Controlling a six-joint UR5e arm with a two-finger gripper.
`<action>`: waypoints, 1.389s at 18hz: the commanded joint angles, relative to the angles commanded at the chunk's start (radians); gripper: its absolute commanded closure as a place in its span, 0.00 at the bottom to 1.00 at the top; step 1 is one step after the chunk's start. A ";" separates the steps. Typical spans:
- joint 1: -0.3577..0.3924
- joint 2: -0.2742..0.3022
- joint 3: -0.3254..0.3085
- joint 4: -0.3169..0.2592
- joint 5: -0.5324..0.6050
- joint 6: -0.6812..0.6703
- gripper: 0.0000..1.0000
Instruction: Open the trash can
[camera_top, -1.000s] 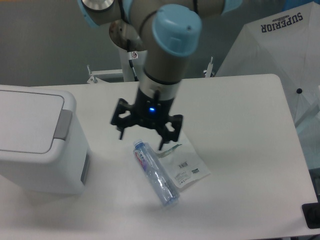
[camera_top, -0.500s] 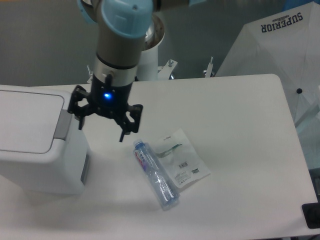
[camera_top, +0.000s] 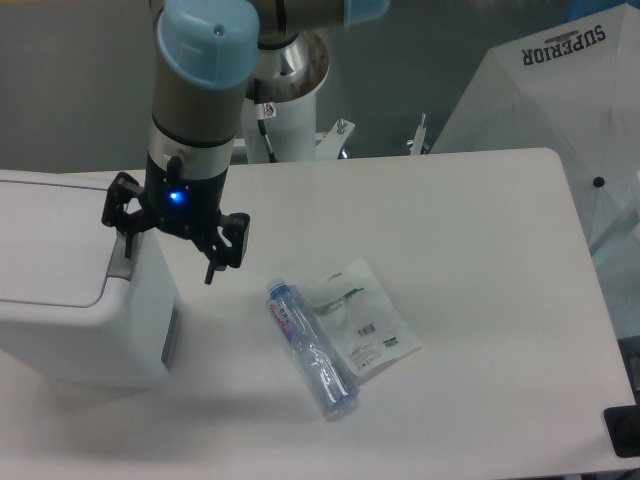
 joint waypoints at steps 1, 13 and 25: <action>0.000 -0.002 -0.002 0.002 0.000 0.000 0.00; 0.000 -0.008 -0.011 0.005 0.002 0.002 0.00; 0.129 -0.006 0.009 0.238 0.003 0.017 0.00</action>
